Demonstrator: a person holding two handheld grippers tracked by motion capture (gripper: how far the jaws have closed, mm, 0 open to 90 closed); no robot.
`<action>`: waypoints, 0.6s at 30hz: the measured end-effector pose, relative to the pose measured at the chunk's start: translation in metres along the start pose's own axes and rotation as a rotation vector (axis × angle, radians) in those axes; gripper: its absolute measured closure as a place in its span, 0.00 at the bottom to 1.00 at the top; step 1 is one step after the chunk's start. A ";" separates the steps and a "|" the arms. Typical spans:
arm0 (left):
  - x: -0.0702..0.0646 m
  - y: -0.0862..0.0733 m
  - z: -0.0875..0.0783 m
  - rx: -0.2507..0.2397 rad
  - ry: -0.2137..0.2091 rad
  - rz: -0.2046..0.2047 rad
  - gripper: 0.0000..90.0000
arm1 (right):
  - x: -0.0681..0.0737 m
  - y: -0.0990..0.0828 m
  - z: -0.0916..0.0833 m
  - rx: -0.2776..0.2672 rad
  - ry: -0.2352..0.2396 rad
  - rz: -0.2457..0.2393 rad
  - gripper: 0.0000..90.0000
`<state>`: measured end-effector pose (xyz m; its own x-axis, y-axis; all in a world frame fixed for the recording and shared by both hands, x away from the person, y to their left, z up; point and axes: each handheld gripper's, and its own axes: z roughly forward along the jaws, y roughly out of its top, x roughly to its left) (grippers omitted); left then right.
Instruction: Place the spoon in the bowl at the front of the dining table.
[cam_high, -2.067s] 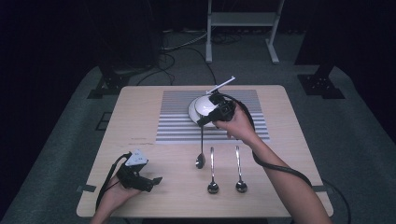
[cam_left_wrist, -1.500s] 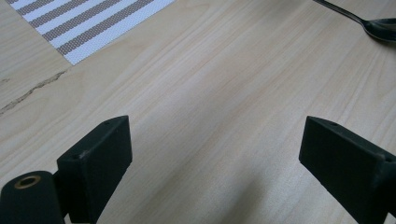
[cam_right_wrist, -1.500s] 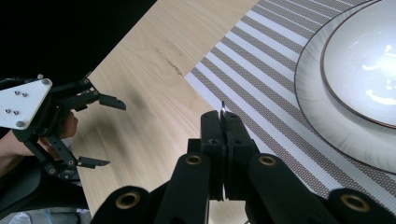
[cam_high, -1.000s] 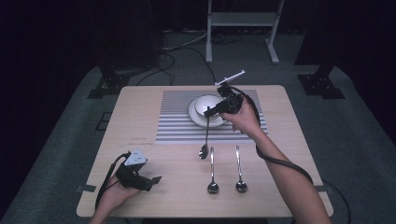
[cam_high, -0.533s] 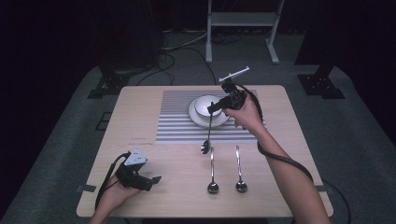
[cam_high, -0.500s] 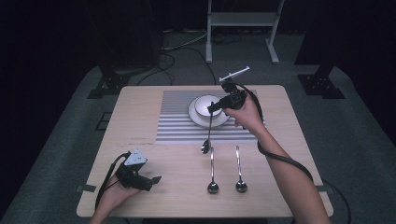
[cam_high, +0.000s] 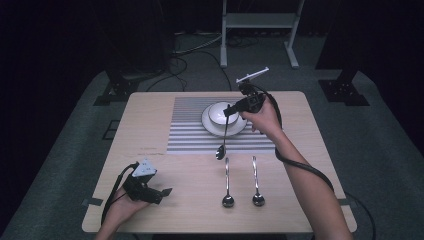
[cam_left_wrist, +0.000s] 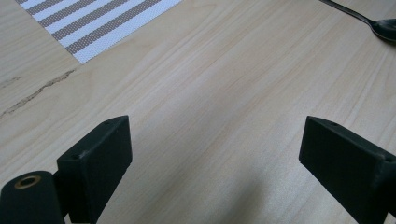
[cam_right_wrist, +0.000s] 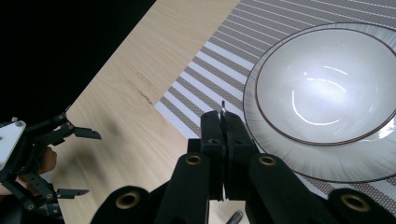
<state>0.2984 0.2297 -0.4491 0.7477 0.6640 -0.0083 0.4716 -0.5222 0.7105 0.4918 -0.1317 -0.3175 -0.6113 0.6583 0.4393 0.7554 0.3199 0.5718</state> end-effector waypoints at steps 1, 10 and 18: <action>0.000 0.000 0.000 0.000 0.001 -0.001 0.09 | 0.000 0.001 0.000 0.000 -0.002 0.001 0.98; 0.000 0.000 0.000 -0.001 0.001 -0.003 0.09 | -0.004 0.005 -0.001 -0.015 -0.007 0.011 0.98; 0.001 -0.001 0.000 0.001 0.005 -0.001 0.09 | -0.006 0.008 -0.001 -0.029 -0.015 0.018 0.98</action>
<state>0.2985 0.2305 -0.4498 0.7452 0.6668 -0.0055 0.4728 -0.5225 0.7095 0.5014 -0.1337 -0.3142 -0.5935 0.6744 0.4393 0.7592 0.2879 0.5837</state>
